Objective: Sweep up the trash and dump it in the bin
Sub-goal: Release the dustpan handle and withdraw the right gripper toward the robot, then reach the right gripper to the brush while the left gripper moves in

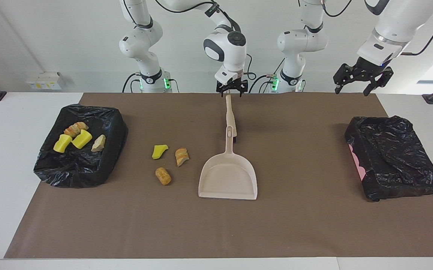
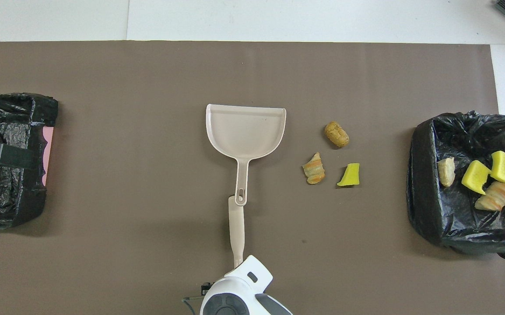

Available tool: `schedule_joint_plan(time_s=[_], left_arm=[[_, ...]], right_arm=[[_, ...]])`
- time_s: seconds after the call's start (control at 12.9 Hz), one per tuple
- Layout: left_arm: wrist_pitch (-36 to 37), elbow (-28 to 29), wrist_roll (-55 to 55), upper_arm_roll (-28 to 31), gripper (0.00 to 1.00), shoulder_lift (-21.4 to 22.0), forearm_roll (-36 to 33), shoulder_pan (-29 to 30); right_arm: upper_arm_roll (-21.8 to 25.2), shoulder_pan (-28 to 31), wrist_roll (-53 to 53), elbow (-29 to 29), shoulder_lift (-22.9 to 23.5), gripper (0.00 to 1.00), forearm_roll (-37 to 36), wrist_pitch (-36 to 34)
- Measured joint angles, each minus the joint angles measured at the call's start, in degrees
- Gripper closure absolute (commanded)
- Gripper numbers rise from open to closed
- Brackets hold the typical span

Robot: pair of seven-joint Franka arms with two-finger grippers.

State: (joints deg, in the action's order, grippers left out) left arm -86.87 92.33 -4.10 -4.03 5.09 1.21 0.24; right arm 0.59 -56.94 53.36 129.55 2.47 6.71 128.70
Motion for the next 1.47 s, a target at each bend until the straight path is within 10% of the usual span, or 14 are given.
schedule_joint_plan(time_s=[0.39, 0.62, 1.47], left_arm=[[0.0, 0.0, 0.0, -0.3, 0.0, 0.0, 0.0, 0.4], [0.0, 0.0, 0.0, -0.3, 0.0, 0.0, 0.0, 0.5], [0.2, 0.0, 0.0, -0.2, 0.0, 0.0, 0.0, 1.0]], right_arm=[[0.1, 3.0, -0.1, 0.0, 1.2, 0.53, -2.2, 1.9], [0.2, 3.9, -0.1, -0.1, 1.5, 0.99, -2.6, 2.1], [0.2, 7.5, -0.3, -3.2, 1.6, 1.0, -2.7, -3.5]])
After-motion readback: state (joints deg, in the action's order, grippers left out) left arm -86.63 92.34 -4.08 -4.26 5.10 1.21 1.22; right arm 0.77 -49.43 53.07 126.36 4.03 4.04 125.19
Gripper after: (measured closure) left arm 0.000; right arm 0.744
